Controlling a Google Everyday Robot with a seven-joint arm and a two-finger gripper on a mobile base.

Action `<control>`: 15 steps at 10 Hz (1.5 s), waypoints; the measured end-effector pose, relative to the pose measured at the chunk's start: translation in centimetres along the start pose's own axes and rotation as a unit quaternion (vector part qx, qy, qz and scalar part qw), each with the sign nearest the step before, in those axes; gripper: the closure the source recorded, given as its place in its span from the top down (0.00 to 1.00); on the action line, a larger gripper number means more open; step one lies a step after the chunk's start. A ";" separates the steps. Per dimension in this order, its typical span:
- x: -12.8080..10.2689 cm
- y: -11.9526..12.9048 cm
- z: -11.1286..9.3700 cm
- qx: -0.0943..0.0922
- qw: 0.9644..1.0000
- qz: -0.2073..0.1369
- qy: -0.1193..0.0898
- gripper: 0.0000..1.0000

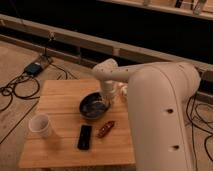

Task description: Drag the ceramic bowl in a circle

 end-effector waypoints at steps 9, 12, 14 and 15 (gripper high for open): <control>-1.3 10.9 -2.0 -0.023 0.994 -0.103 -0.018 0.00; 2.3 14.4 -2.5 -0.017 0.986 -0.164 -0.003 0.00; 4.8 14.6 -2.3 -0.008 0.983 -0.183 0.016 0.00; 5.7 14.0 -2.0 -0.003 0.983 -0.181 0.026 0.00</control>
